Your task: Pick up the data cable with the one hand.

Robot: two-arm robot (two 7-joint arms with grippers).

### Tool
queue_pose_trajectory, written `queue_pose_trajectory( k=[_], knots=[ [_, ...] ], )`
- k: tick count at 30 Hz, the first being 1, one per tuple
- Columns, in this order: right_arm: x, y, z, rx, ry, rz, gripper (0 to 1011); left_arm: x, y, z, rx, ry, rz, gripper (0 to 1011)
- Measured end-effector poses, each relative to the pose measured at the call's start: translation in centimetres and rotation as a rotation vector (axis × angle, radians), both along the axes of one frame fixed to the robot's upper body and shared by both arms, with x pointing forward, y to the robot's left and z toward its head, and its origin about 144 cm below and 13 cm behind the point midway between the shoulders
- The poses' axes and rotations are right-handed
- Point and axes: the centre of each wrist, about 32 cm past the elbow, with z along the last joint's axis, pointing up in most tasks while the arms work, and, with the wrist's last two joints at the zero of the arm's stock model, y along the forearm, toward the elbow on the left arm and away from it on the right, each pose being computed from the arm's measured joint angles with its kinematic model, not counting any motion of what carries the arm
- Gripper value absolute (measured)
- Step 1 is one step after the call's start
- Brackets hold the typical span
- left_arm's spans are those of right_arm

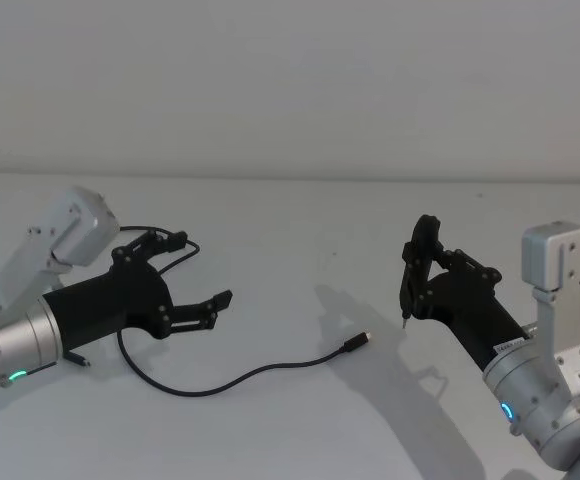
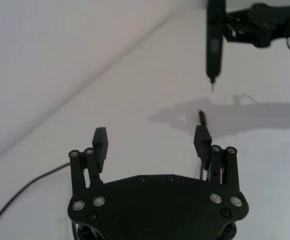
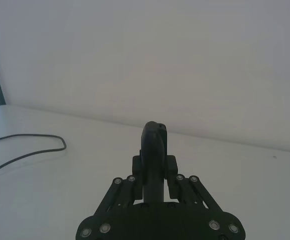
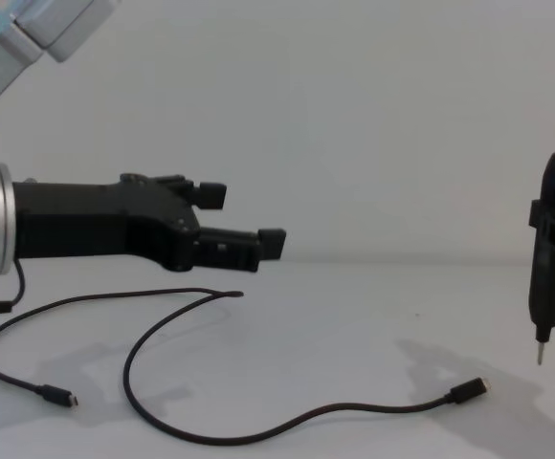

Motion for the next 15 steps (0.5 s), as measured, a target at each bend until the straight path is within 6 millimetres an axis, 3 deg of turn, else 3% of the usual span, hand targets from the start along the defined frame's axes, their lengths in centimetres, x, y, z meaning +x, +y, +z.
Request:
queue_pose_trajectory(
  k=[15],
  knots=[
    [0.0, 0.0, 0.0, 0.000, 0.000, 0.000, 275, 2.1, 0.3, 1.6, 0.088, 0.140, -0.119, 1001]
  ],
)
